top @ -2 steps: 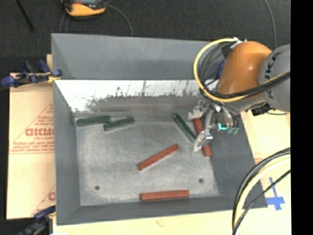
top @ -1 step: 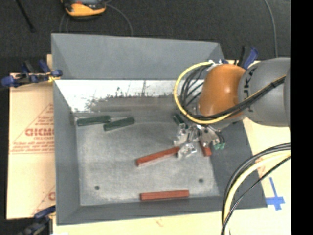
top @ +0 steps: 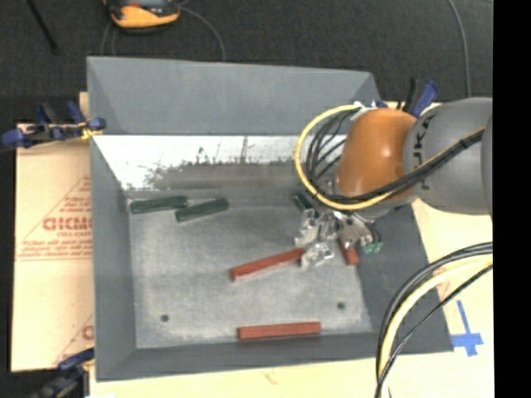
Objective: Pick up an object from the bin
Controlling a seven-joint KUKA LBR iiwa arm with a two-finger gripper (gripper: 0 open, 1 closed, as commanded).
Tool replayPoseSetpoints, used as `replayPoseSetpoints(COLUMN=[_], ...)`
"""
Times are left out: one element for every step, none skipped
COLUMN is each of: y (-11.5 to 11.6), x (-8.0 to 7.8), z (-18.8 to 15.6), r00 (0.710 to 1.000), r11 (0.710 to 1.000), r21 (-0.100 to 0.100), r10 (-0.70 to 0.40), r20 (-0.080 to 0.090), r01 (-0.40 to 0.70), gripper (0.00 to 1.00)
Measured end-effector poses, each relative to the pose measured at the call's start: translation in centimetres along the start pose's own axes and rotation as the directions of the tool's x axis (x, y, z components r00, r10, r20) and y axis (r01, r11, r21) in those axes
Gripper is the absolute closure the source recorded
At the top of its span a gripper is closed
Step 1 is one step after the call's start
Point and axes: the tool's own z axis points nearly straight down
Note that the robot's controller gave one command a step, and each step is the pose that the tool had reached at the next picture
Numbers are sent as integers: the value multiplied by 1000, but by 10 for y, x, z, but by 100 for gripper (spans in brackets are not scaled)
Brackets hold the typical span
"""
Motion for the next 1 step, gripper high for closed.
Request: replayPoseSetpoints(y=[29], x=[9], z=[-132], r00=[999], r11=[999], r21=[-3], r10=[-35], r20=[11], r01=[35], gripper=[100])
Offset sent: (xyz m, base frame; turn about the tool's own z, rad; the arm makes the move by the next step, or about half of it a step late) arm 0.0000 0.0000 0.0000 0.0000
